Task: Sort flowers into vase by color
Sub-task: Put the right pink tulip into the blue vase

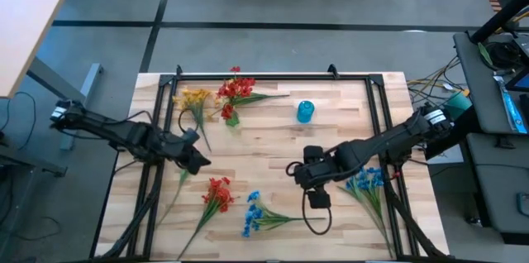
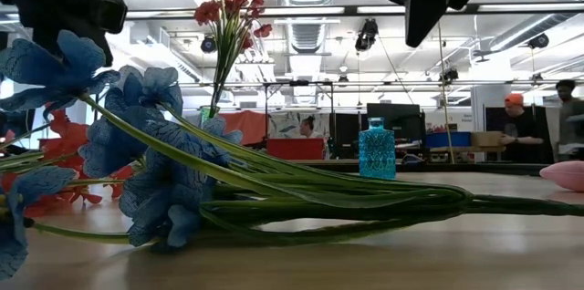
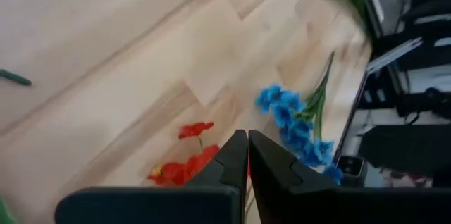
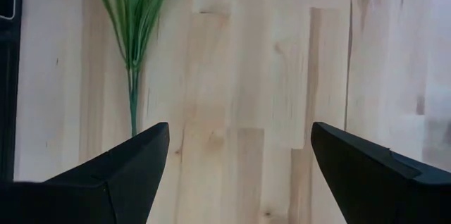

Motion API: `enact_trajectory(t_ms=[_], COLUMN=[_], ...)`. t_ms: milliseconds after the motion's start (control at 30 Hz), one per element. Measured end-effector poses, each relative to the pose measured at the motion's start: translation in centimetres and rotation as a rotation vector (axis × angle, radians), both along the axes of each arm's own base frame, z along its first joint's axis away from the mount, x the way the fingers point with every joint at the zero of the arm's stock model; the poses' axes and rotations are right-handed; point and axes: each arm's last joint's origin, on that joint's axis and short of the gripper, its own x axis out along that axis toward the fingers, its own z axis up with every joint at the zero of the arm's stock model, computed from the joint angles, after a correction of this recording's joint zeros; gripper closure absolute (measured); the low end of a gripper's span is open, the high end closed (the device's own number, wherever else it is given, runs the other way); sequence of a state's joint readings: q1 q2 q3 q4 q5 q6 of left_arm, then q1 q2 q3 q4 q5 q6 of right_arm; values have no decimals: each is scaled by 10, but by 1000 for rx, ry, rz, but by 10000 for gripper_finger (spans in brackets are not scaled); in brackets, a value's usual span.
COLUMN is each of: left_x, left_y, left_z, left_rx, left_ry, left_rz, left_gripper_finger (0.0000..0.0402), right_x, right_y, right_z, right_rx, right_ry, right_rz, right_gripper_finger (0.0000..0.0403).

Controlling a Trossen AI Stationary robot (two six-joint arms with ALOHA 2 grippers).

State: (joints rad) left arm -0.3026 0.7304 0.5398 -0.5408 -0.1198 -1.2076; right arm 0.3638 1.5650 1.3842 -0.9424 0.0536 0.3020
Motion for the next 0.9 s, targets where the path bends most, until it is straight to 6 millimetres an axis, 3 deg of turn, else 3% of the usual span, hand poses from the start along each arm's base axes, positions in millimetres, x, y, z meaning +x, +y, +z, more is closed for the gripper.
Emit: enact_trajectory(t_ms=[200, 333, 467, 600, 900], left_x=[9, 17, 28, 36, 45], left_y=[-5, -6, -12, -20, -41], left_z=[7, 10, 11, 10, 17], left_rx=[83, 170, 212, 250, 343], left_ry=[194, 290, 316, 336, 303], left_rz=[10, 46, 10, -22, -58], left_gripper_finger=[402, 402, 402, 402, 402], right_x=[-8, -26, -48, -66, -101], right_y=[-3, -5, 0, 11, 57], right_z=[-3, -6, -6, -4, -10], right_rx=[65, 79, -19, -86, -40], right_ry=[112, 296, 449, 512, 535], right_rz=[-280, -570, -691, -794, -940], right_gripper_finger=[64, 64, 64, 65, 65])
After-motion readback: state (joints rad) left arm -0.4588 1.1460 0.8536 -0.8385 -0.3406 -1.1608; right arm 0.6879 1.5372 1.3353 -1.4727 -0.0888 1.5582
